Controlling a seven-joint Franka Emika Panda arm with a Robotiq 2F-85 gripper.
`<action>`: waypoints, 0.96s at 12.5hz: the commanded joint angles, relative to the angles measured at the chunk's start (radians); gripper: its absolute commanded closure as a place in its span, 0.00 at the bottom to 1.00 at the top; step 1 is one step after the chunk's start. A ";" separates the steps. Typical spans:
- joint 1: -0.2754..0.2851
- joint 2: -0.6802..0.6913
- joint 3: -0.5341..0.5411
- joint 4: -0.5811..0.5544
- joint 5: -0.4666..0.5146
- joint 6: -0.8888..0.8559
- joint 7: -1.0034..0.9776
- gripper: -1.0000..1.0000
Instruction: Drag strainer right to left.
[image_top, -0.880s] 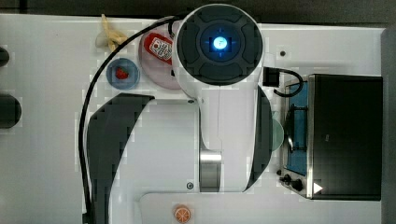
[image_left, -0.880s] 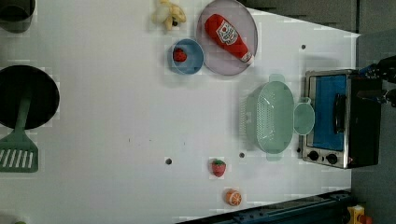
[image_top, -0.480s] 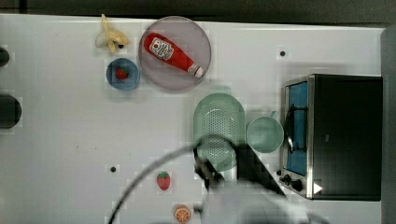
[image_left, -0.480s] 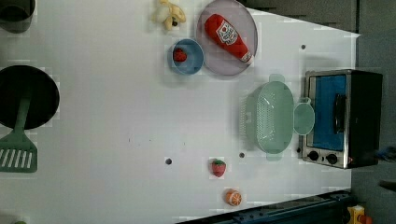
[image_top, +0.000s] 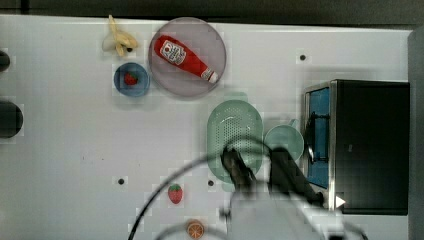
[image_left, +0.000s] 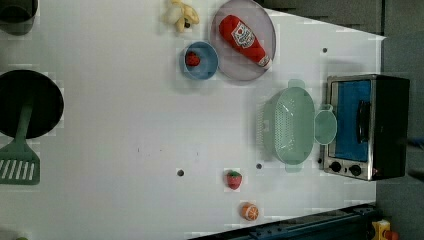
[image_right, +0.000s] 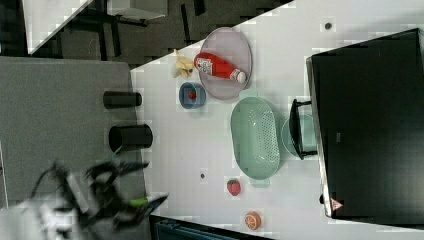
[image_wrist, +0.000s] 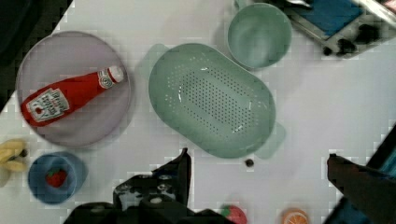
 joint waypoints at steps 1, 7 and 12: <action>0.013 0.178 0.000 -0.135 0.004 0.171 0.156 0.00; 0.015 0.518 0.005 -0.205 0.004 0.617 0.344 0.00; 0.018 0.760 0.035 -0.204 0.005 0.848 0.574 0.00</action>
